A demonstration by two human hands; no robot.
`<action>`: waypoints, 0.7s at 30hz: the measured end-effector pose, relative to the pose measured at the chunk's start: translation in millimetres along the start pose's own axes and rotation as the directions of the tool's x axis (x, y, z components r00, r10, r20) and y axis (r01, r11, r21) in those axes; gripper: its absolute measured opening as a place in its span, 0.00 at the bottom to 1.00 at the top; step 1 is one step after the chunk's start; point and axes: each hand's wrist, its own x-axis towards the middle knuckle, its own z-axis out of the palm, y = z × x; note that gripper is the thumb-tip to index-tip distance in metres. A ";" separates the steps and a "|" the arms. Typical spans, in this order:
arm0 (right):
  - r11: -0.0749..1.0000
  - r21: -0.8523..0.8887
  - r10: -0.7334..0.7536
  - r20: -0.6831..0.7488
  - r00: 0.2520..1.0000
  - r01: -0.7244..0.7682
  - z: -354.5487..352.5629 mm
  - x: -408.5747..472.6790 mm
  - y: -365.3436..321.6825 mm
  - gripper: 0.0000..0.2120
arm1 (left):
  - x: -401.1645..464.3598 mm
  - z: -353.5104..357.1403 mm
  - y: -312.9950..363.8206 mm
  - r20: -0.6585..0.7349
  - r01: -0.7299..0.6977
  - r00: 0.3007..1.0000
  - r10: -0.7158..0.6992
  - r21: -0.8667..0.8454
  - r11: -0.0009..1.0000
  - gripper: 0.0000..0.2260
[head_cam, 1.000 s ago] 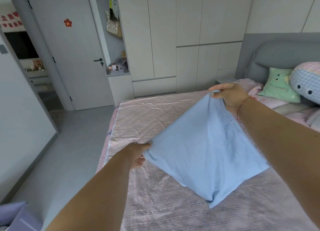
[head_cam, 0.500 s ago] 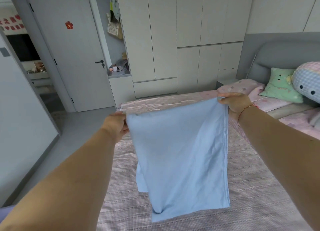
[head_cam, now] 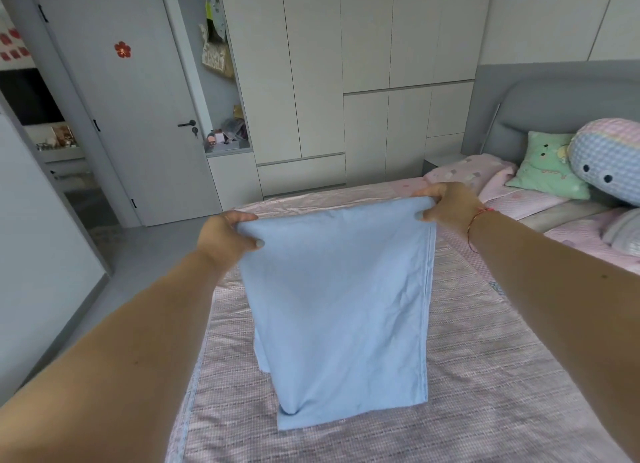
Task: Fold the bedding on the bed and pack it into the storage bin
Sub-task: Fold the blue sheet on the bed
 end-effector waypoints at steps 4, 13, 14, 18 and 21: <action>0.973 -0.226 -0.051 -0.068 0.996 0.034 3.7 -4.6 0.1 0.14 | -2.4 3.2 8.1 -0.014 -0.133 0.989 0.147 0.350 0.927 0.07; 0.938 -0.338 -0.101 -0.078 0.992 0.069 0.4 -2.6 -5.6 0.11 | 9.8 -7.0 3.6 -0.020 -0.257 0.943 0.334 0.596 0.761 0.04; 0.933 -0.353 -0.110 -0.076 0.991 0.076 -0.4 -2.1 -6.6 0.10 | 11.5 -8.5 5.3 -0.002 -0.281 0.935 0.353 0.603 0.747 0.06; 0.922 -0.378 -0.118 -0.063 0.991 0.086 0.2 5.9 -4.4 0.11 | 15.8 -9.7 8.6 0.054 -0.246 0.963 0.265 0.582 0.775 0.13; 0.962 -0.274 -0.010 -0.014 1.000 0.006 10.5 14.6 5.5 0.07 | 24.1 -2.5 0.4 0.070 -0.234 0.967 0.244 0.615 0.753 0.10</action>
